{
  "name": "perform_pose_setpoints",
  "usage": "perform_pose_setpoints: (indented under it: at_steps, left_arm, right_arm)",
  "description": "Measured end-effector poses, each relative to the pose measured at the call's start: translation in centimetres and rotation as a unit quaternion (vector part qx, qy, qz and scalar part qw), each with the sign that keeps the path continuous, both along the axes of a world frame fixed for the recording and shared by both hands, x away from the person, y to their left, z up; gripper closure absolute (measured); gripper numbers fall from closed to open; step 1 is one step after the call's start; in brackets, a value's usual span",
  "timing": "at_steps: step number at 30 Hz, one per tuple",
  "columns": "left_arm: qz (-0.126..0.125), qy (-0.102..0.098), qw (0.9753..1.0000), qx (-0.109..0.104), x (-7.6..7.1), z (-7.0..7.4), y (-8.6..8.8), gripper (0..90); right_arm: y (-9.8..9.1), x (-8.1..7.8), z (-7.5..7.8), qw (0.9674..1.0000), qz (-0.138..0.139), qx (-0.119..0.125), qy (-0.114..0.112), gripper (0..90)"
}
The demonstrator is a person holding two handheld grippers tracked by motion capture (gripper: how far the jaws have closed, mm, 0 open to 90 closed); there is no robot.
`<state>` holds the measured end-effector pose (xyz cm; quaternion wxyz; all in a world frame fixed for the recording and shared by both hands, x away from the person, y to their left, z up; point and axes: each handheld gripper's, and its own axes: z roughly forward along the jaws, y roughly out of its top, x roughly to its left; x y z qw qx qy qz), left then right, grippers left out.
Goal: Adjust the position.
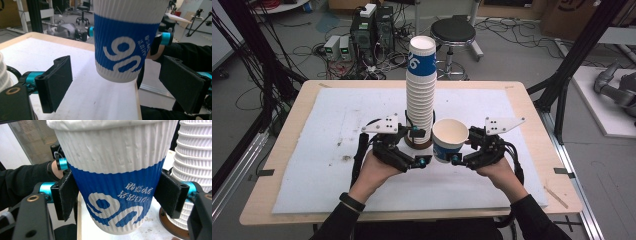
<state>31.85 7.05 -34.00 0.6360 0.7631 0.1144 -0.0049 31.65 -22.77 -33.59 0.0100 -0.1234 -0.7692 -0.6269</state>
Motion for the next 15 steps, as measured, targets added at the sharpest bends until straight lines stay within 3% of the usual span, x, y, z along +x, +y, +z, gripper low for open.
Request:
perform_pose_setpoints:
  at_steps: [15]
  left_arm:
    - [0.0, 0.0, 1.0, 0.006, -0.13, -1.04, -1.07, 11.2]
  right_arm:
    - [0.03, -0.08, 0.09, 1.0, -0.001, 0.001, -0.004, 25.1]
